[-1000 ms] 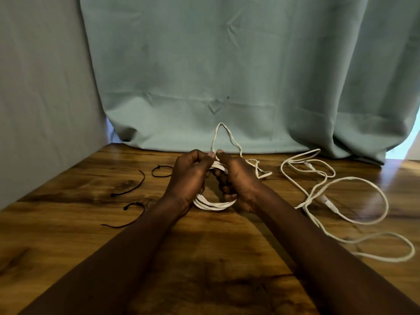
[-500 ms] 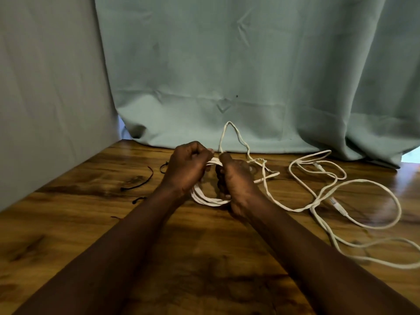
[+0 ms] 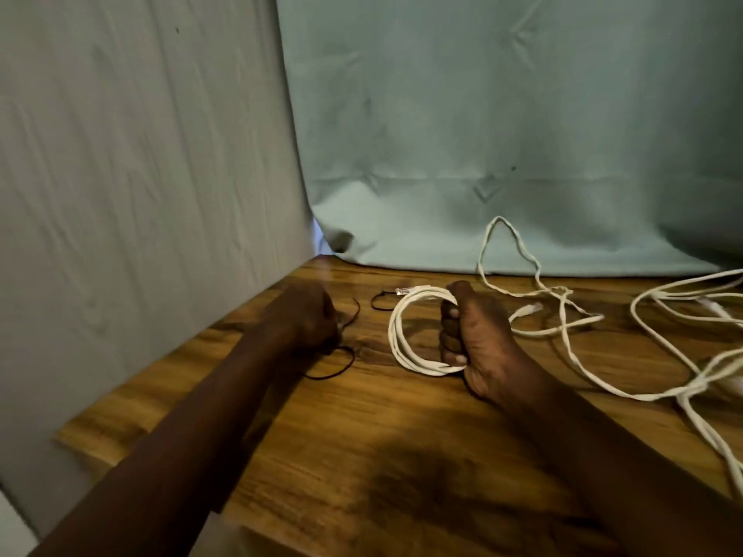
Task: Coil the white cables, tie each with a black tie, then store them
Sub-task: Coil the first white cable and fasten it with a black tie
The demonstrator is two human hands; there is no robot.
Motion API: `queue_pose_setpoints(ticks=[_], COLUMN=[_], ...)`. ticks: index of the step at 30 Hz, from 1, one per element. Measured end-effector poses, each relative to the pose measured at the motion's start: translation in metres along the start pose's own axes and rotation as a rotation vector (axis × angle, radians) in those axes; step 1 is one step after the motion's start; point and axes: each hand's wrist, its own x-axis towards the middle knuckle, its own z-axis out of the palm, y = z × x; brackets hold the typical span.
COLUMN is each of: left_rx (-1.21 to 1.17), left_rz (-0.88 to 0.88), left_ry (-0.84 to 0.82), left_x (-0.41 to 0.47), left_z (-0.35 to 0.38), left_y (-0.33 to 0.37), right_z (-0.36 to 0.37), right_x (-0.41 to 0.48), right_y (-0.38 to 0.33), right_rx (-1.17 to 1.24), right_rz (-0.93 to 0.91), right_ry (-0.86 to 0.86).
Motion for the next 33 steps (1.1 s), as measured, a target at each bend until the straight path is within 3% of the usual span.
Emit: queue_pose_setpoints(ticks=[2,4,7,10,13,16,22,30,33], left_rx=[0.000,-0.075,-0.298,-0.189,0.119,0.228,0.113,0.109,0.097], left_rz=[0.014,0.069,0.400,0.717,0.846,0.861,0.790,0.677,0.675], left_ry=[0.032,0.187,0.445,0.406,0.345,0.291,0.236,0.287,0.421], left_x=[-0.004,-0.016,-0.046,-0.080,-0.096,-0.097,-0.097,-0.094,-0.093], left_z=[0.006,0.005,-0.014,-0.041,-0.055,-0.059,-0.061,-0.050,-0.039], left_y=[0.000,0.004,0.015,0.035,0.049,0.052,0.047,0.056,0.061], right_z=[0.001,0.000,0.001,0.001,0.000,0.001,0.000,0.006,0.006], right_x=[-0.001,-0.002,-0.001,0.001,0.002,-0.003,-0.003,-0.013,-0.012], right_y=[0.000,0.000,-0.001,0.000,-0.001,-0.004,-0.006,-0.007,-0.007], right_rx=[0.007,0.006,-0.021,-0.059,-0.102,-0.108,-0.158,-0.243,-0.254], right_rz=[-0.010,-0.018,-0.034,-0.047,-0.059,-0.073,-0.079,-0.192,-0.198], right_ry=[0.021,0.054,0.122,0.179,0.229,0.253,0.313,0.331,0.332])
